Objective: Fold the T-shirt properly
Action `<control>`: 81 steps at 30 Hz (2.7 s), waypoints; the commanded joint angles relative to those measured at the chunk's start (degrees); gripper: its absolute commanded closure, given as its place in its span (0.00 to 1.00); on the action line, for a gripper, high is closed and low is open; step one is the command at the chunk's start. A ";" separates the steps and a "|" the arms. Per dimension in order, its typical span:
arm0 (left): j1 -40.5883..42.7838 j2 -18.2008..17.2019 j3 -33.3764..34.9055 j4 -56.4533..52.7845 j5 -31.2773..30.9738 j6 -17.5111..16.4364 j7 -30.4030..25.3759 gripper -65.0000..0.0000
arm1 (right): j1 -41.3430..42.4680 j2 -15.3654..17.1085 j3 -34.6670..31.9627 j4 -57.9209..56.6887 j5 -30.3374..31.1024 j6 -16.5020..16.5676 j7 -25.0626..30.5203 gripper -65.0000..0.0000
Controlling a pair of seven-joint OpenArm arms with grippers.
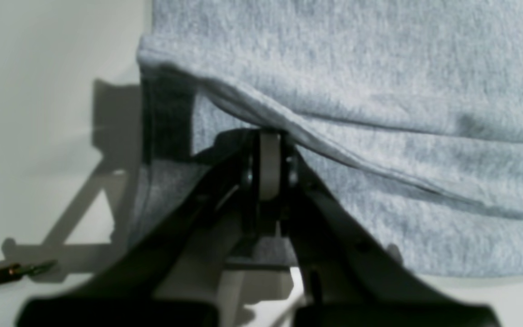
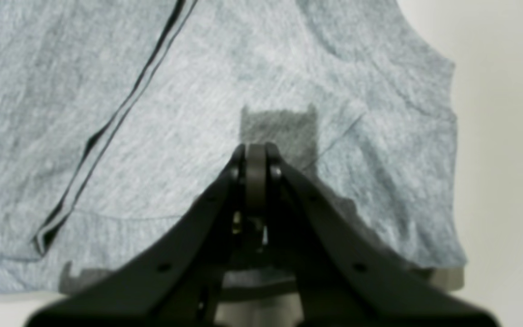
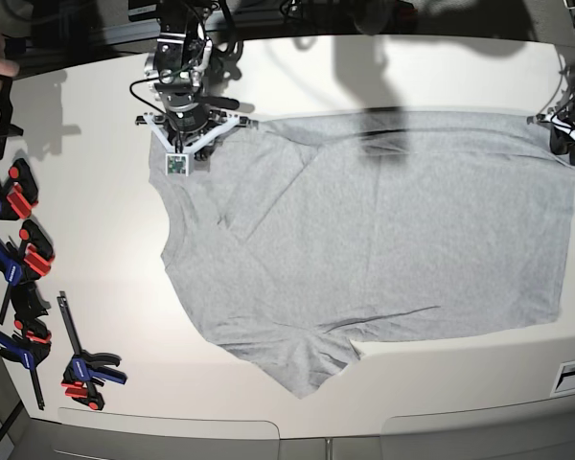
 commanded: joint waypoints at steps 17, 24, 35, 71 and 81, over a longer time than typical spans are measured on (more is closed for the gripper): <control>6.86 -0.66 -0.37 -0.04 -3.98 0.66 4.48 1.00 | -8.11 3.76 0.04 0.48 0.57 0.11 1.33 1.00; 6.86 -0.66 -0.37 -0.04 -3.98 0.66 5.55 1.00 | -8.11 3.58 -0.04 0.48 0.59 0.11 1.36 1.00; 6.86 -0.66 -0.37 -0.04 -4.02 0.66 5.51 1.00 | -8.11 3.48 -0.11 0.48 0.59 0.11 1.53 1.00; 15.80 -0.63 -0.37 -0.04 -4.02 0.68 3.82 1.00 | -16.46 3.82 -0.04 0.52 0.57 0.11 0.22 1.00; 21.88 1.75 -6.12 -0.02 -9.68 0.63 3.82 1.00 | -21.40 3.80 -0.04 1.55 0.57 0.13 -0.11 1.00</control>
